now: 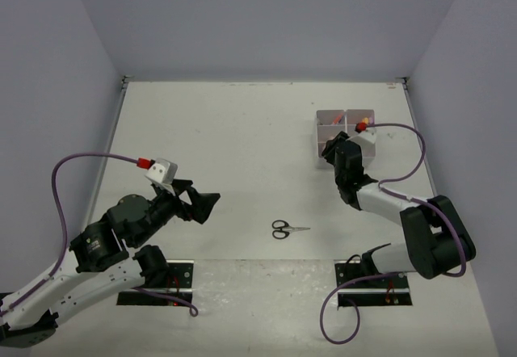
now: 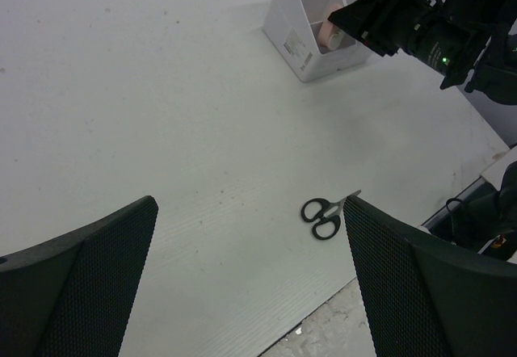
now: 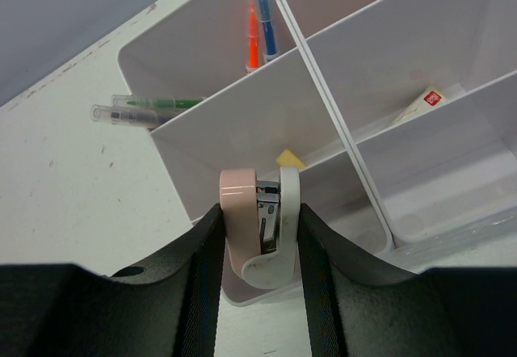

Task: Sort the stationery into containers
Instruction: Place the stationery in the storage box.

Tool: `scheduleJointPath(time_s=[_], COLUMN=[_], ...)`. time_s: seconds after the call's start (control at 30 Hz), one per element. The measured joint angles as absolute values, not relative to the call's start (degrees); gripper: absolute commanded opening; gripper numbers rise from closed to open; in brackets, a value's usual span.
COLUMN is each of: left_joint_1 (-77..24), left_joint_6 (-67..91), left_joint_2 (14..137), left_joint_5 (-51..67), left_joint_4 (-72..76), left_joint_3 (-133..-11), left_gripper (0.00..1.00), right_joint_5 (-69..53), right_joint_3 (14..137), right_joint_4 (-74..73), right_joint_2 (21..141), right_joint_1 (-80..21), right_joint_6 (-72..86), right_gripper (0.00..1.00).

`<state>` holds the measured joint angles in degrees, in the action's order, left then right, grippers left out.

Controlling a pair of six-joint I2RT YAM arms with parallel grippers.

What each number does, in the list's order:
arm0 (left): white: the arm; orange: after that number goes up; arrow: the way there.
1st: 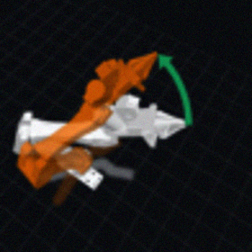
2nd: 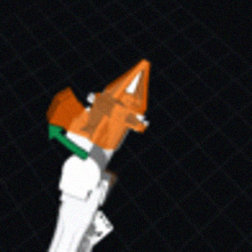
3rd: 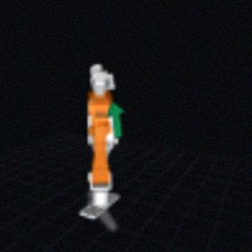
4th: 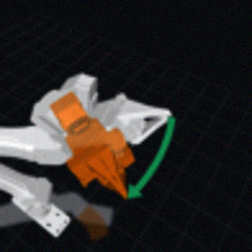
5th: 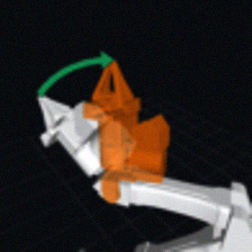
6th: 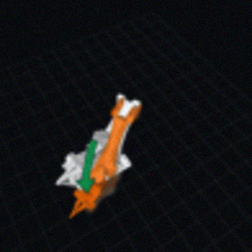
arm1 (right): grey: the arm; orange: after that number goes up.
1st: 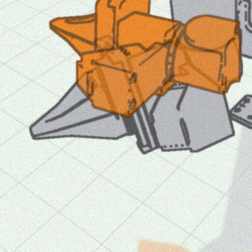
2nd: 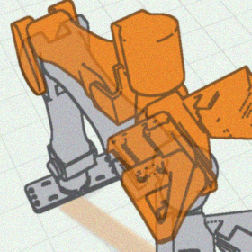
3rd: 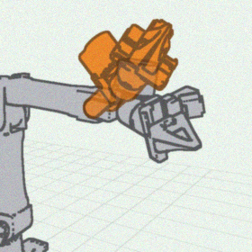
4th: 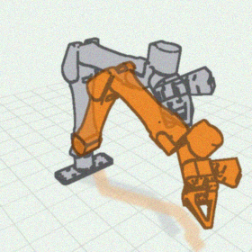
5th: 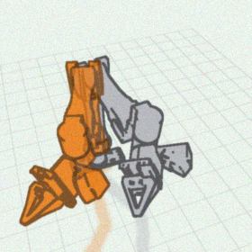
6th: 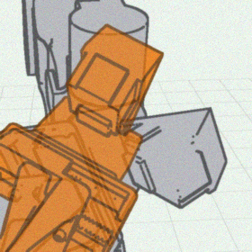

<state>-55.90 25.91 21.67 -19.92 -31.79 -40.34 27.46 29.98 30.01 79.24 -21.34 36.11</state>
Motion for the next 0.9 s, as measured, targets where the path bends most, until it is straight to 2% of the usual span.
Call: scheduleJointPath(time_s=[0.2, 0.5, 0.6, 0.7, 0.73, 0.83, 0.9], left_joint_1=[-55.9, -55.9, -55.9, -55.9, -55.9, -55.9, -55.9], left_joint_6=[25.9, 25.91, 25.89, 25.89, 25.89, 25.89, 25.89], left_joint_2=[21.61, 21.61, 21.61, 21.61, 21.61, 21.61, 21.61], left_joint_5=[-19.92, -19.92, -19.92, -19.92, -19.92, -19.92, -19.92], left_joint_4=[-31.79, -31.79, -31.79, -31.8, -31.79, -31.81, -31.79], left_joint_3=[-40.34, -40.34, -40.34, -40.34, -40.34, -40.34, -40.34], left_gripper=[1.0, 1.0, 1.0, 1.0, 1.0, 1.0, 1.0], right_joint_5=[27.45, 27.46, 27.42, 27.33, 27.31, 27.22, 27.06], right_joint_3=[30.01, 30.55, 30.61, 30.61, 30.61, 30.61, 30.61], right_joint_4=[29.54, 28.43, 28.19, 27.94, 27.88, 27.9, 27.88], right_joint_2=[79.24, 79.24, 79.24, 79.24, 79.24, 79.24, 79.24], right_joint_1=[-21.34, -21.34, -21.34, -21.32, -21.32, -21.3, -21.3], right_joint_6=[36.49, 36.9, 36.95, 36.94, 36.95, 36.92, 36.91], right_gripper=[0.39, 0.43, 0.36, 0.24, 0.24, 0.32, 0.46])
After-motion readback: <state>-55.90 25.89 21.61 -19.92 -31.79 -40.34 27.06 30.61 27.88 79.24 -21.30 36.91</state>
